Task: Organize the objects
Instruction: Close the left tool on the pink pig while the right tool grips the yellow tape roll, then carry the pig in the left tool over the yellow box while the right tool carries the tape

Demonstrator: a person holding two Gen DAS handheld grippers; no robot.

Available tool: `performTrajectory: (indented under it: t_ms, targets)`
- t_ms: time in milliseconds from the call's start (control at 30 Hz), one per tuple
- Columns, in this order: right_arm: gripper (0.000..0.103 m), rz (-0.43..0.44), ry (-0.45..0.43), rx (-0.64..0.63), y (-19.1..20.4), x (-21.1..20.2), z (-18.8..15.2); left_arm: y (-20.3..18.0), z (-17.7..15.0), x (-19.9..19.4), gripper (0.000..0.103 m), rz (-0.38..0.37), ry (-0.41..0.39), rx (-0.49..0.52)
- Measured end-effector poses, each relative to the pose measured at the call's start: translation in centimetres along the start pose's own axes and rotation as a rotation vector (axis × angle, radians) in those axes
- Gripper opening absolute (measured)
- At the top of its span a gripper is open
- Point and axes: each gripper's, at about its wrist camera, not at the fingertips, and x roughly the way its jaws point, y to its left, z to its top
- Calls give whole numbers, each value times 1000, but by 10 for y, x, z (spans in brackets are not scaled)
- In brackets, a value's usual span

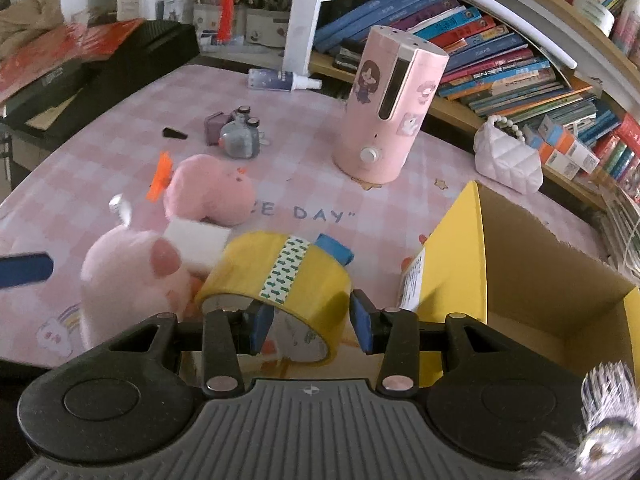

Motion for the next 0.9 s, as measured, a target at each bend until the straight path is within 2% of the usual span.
performTrajectory:
  t_ms: [67,200,300,367,500,567,667,767,900]
  targets:
    - [18,7,-28,86,-14,1,4,-1,1,5,87,-6,12,-5]
    - [10,18,-140,233,-36,-15,7,-6,2,12,84,-6,28,1]
    - [8,71,-212,313,-50,-31,7,-5,6,20,72,-10,51,-20]
    - [8,108,-266,347,-60,-43,5,-7,7,25,69,5,61,-24]
    - [7,128,-303,381,-75,-56,2,-6,9,23,60,-1,58,-39]
    - [7,133,-303,394,-80,-60,-1,3,12,13,58,-11,31,-96]
    - [7,143,-316,412,-86,-70,-12,13,19,-11,58,-10,-57,-139]
    - [7,133,-333,419,-88,-81,-20,22,22,-42,59,-21,-150,-158]
    - [7,119,-341,429,-87,-96,-29,30,18,-67,59,-23,-213,-143]
